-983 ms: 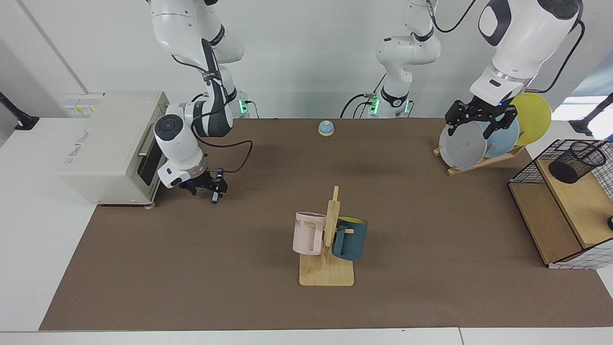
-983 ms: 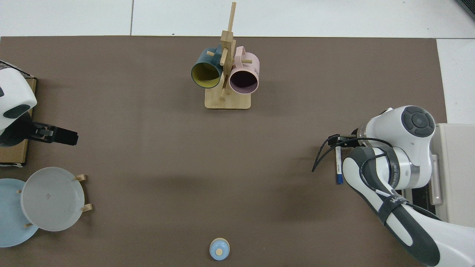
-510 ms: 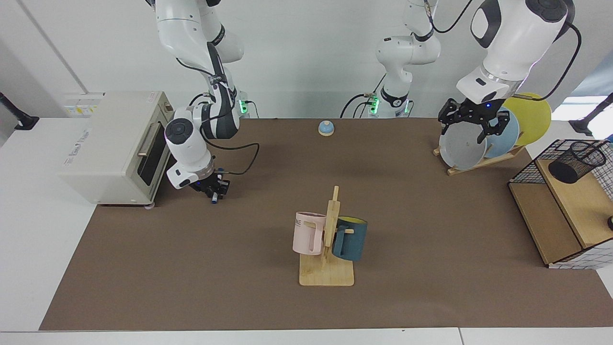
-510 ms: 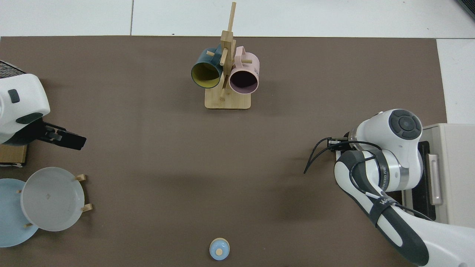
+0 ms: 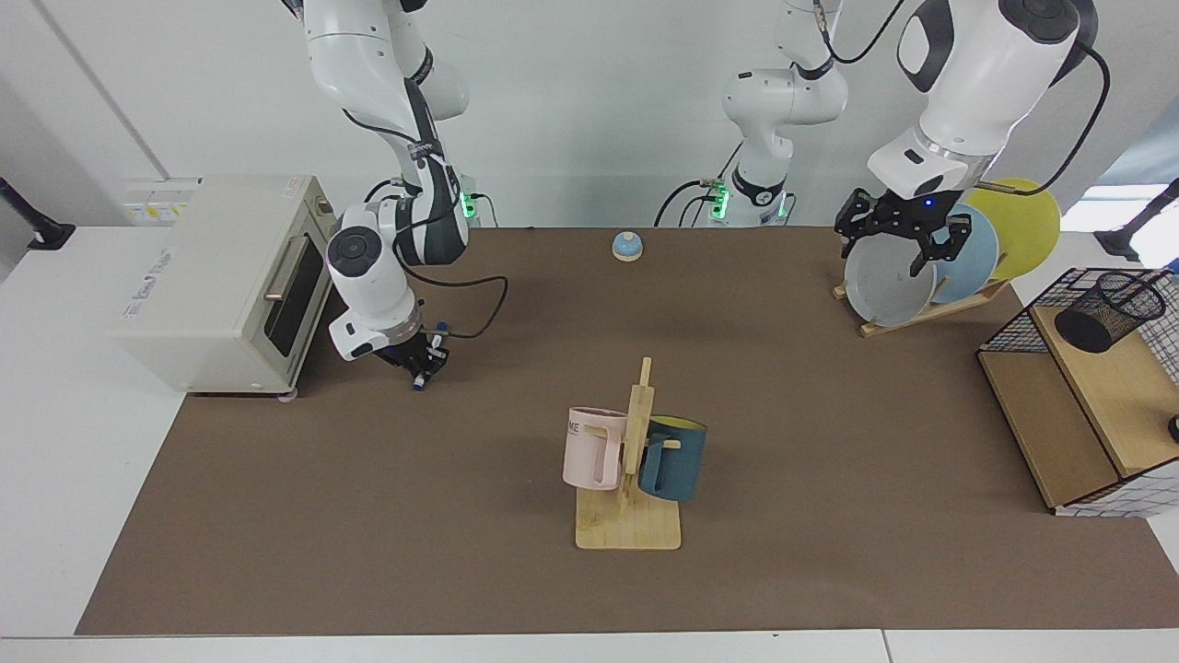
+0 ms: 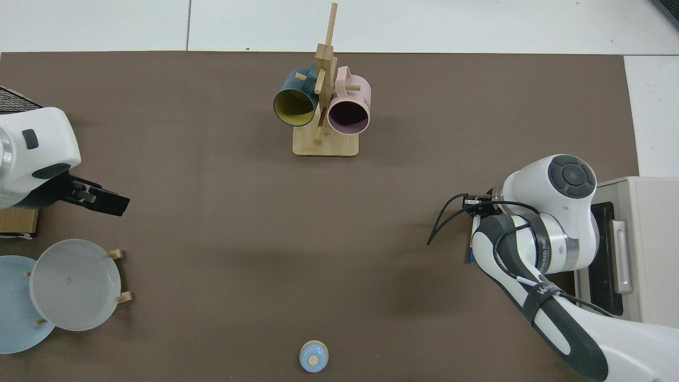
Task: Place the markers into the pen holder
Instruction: 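Close the right gripper on the marker and lift it, then carry the marker to the middle while the left gripper reaches toward it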
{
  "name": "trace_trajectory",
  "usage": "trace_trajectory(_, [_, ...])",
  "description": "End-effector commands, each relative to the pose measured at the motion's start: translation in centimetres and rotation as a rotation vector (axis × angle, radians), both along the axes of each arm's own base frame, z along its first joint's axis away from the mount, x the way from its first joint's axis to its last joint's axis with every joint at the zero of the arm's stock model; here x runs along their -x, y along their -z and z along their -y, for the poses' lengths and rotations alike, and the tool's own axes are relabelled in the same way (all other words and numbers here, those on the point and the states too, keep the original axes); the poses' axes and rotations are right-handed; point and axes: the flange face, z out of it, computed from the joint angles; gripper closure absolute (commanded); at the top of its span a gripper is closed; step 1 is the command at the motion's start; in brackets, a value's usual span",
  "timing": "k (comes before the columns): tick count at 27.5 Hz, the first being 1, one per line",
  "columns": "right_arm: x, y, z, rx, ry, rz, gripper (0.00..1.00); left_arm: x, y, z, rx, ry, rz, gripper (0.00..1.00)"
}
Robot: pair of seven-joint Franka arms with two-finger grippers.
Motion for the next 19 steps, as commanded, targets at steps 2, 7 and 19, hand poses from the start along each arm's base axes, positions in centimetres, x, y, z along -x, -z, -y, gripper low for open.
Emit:
trace_trajectory(2, [0.2,-6.7,-5.0,-0.040,0.148,-0.064,1.00,0.3,-0.1,0.6,0.026,0.170,0.019,0.00])
trace_trajectory(7, [0.5,-10.3,-10.1,-0.085,0.250,-0.115,1.00,0.2,-0.1,1.1,0.027,0.371,0.039,0.00])
trace_trajectory(19, [1.1,-15.3,-20.0,-0.204,0.611,-0.262,1.00,0.6,-0.3,7.2,0.045,0.832,0.092,0.00])
